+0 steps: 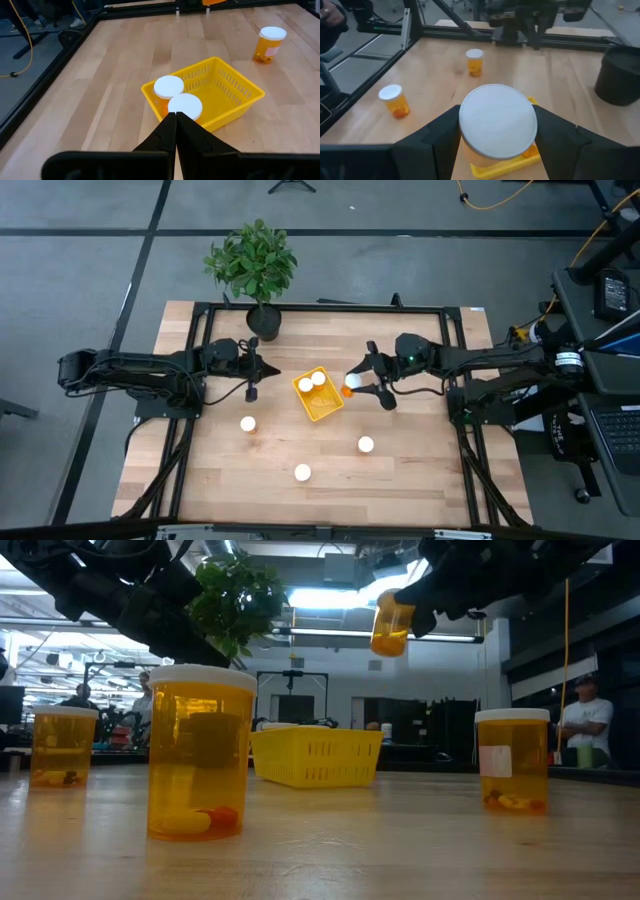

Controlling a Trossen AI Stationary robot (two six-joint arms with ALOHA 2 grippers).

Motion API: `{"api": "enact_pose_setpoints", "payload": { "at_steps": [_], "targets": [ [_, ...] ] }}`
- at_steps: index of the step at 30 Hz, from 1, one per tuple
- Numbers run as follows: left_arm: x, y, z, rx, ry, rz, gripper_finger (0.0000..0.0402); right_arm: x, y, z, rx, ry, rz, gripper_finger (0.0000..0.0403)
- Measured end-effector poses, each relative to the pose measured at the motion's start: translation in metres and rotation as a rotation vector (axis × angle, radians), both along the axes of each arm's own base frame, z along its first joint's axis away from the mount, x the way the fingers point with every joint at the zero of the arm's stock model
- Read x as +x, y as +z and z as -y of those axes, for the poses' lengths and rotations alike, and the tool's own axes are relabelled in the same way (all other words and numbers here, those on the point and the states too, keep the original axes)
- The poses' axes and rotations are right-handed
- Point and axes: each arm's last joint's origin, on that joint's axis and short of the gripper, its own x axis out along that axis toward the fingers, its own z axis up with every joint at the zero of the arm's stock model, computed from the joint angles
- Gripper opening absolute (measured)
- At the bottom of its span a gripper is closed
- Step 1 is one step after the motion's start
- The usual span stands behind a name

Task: Pick and place pill bottles into a basket
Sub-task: Put the pill bottle into the bin

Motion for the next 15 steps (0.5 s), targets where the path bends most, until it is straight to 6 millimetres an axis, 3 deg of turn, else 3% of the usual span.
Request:
{"api": "enact_pose_setpoints", "payload": {
  "at_steps": [5,15],
  "targets": [
    [0.0000,0.0001,0.0000,0.002,0.000,0.001,0.0003,0.0019,0.0044,-0.0023,0.000,-0.003,0.047,0.0226],
    [0.0001,0.0000,0.0000,-0.018,0.008,0.003,0.0002,0.0034,0.0057,-0.0007,-0.051,-0.205,0.055,0.0226]
  ]
}}
